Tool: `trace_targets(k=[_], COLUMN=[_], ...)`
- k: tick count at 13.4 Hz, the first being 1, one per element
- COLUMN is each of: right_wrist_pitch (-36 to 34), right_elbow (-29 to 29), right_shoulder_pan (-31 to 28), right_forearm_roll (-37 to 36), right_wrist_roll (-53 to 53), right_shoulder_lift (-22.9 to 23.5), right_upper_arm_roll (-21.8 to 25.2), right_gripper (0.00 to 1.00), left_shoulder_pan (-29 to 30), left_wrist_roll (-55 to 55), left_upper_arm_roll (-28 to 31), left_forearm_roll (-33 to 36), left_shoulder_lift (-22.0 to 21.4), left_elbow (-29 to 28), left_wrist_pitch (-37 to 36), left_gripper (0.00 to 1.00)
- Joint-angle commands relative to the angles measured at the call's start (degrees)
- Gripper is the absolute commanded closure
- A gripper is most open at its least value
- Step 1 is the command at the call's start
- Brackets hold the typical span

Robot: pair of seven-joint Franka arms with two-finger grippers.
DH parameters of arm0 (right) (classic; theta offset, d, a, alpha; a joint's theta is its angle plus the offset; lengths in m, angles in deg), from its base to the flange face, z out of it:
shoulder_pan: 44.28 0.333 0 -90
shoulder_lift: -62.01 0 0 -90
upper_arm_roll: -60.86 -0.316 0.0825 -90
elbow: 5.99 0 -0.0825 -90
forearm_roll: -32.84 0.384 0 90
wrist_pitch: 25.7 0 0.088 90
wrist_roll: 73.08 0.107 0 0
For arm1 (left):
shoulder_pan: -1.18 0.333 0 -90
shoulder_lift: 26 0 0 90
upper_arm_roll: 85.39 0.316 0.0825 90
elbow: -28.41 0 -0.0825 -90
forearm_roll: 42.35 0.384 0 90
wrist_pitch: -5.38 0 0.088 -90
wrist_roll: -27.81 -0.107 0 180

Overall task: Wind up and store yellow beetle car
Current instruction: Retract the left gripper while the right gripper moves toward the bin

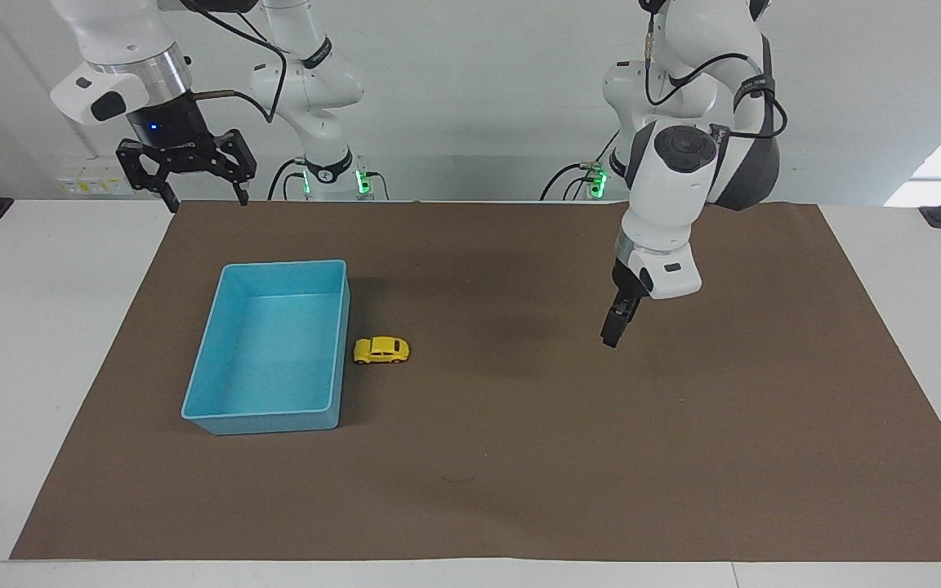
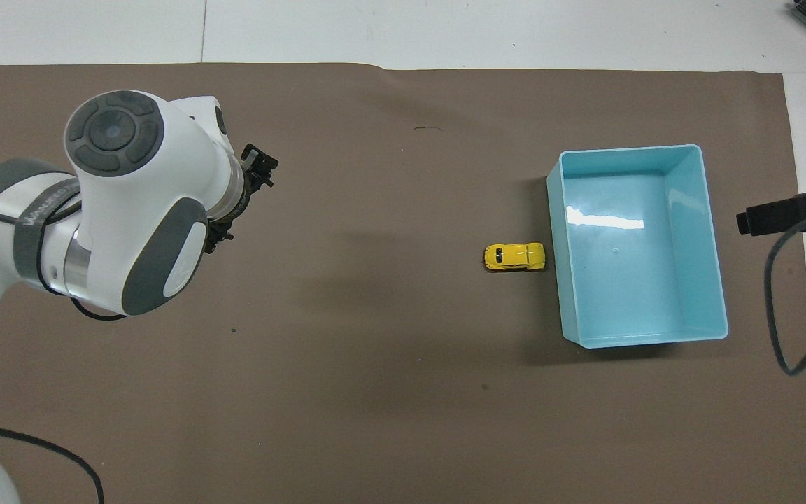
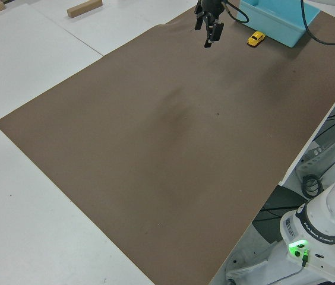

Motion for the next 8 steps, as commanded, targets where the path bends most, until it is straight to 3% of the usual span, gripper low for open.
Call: trace_targets(k=[1, 8], right_wrist_pitch=[-0.9, -1.3], right_elbow=[-0.2, -0.4], right_shoulder_pan=[0.2, 2.5], right_forearm_roll=[-0.4, -0.7], right_wrist_roll=[-4.1, -24.5], right_shoulder_lift=[-0.9, -1.1], right_upper_arm_roll=[-0.2, -0.9], right_gripper=[0.00, 0.00], left_shoulder_pan=[2.3, 6.6], left_wrist_roll=[-11.9, -35.0], left_upper_arm_roll=[-0.5, -0.5], left_forearm_roll=[-0.4, -0.7], left_shoulder_lift=[-2.9, -6.3], left_elbow=[-0.8, -2.1], left_wrist_pitch=[-3.6, -6.9], left_gripper=[0.00, 0.00])
